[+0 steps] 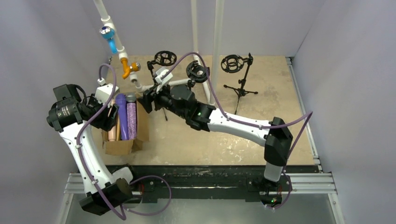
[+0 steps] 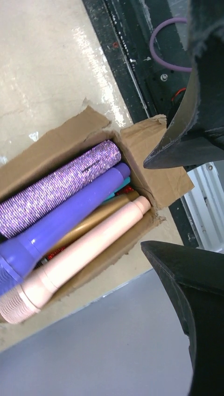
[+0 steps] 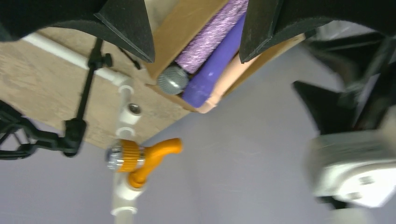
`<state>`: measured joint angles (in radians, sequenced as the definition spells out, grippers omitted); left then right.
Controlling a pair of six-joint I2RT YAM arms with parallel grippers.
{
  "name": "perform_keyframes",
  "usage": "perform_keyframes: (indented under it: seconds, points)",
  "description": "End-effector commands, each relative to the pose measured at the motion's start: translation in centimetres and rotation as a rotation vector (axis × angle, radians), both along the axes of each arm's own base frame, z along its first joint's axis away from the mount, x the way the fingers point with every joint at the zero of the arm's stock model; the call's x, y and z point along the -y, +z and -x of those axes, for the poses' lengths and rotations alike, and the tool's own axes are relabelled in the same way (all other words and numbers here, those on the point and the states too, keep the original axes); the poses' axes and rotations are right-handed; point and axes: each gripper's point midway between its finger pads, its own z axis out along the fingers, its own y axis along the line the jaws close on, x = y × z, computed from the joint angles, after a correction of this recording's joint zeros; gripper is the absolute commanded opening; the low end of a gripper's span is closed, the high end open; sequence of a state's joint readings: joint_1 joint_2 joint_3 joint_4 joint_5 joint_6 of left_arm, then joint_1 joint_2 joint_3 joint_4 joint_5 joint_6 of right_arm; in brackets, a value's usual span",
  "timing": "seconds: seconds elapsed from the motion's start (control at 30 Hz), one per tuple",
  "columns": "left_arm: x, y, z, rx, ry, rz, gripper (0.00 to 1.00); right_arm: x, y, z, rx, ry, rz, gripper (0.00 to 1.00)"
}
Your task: Attach the microphones to the stand
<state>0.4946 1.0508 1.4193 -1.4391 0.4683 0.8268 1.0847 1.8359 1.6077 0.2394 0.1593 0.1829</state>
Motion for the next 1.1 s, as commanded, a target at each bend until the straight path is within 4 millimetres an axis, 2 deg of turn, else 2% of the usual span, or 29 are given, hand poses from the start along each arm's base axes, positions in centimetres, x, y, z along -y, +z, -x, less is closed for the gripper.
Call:
perform_keyframes:
  seconds: [0.0,0.1,0.17,0.4,0.67,0.87,1.07]
  points:
    - [-1.9,0.5,-0.8,0.031,0.114,-0.001,0.56,-1.7,-1.8,5.1,-0.020,0.058,0.034,0.71]
    - [-2.3,0.0,-0.6,0.025,0.147,0.014,0.55,-3.4,-4.7,7.1,-0.060,0.098,0.122,0.71]
    - [-2.4,-0.2,-0.5,0.025,0.156,0.023,0.54,-3.8,-6.3,7.5,-0.081,0.098,0.163,0.71]
    - [-2.7,-0.7,-0.2,0.006,0.151,0.032,0.48,-4.3,-11.7,6.5,-0.132,0.042,0.291,0.68]
    - [-3.8,-2.1,-0.4,-0.019,0.175,0.020,0.47,-6.8,-14.3,6.0,-0.161,0.063,0.352,0.67]
    - [-4.7,-3.3,-0.8,-0.052,0.195,0.024,0.47,-7.3,-14.8,5.4,-0.198,0.051,0.364,0.64]
    - [-6.9,-6.1,-0.8,-0.117,0.236,-0.023,0.35,-4.8,-10.8,4.1,-0.237,0.008,0.275,0.70]
